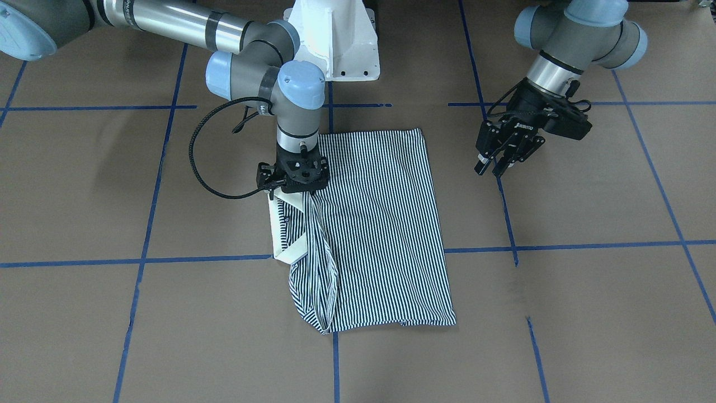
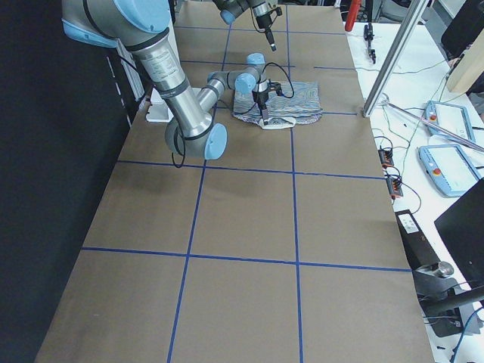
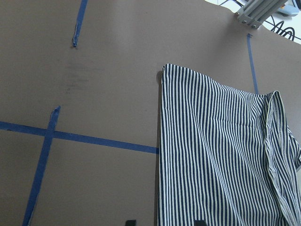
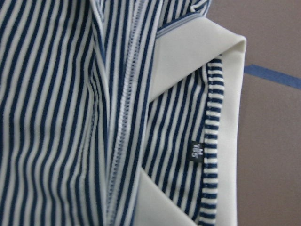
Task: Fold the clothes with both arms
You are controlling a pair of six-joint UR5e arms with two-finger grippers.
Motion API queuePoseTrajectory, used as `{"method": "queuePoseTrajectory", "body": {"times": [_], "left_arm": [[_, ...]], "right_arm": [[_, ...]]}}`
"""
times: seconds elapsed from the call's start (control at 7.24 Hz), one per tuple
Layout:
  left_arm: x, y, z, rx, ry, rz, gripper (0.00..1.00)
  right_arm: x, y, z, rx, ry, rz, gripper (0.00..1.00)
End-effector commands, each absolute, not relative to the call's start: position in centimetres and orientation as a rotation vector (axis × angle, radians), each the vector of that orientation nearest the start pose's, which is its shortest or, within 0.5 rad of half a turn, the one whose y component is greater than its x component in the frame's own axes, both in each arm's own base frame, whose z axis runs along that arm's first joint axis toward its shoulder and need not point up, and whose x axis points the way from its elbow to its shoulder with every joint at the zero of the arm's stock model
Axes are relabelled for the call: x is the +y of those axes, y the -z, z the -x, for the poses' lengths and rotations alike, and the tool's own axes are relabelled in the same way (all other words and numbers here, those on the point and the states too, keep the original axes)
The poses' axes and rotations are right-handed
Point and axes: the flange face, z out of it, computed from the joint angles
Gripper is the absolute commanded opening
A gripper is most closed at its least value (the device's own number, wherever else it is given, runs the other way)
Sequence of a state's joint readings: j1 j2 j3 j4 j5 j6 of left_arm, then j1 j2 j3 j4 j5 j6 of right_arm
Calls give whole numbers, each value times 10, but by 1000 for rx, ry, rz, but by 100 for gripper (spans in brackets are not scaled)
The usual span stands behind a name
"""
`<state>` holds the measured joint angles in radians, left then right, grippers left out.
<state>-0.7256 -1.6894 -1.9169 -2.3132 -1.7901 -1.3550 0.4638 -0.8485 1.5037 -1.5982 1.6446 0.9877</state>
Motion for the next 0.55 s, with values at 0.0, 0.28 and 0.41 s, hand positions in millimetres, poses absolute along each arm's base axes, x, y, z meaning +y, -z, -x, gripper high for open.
{"method": "queuePoseTrajectory", "body": {"times": [0.0,0.28,0.41], "left_arm": [[-433,-349,-320,1165,313,-376,51],[-431,-342,-318,1178,309,-382,51],[-429,-337,-315,1187,308,-386,51]], "right_arm": [[-432,-291,556,-576,180,-273,100],[-433,-261,560,-621,138,-279,100],[-407,-249,570,-680,-33,-219,100]]}}
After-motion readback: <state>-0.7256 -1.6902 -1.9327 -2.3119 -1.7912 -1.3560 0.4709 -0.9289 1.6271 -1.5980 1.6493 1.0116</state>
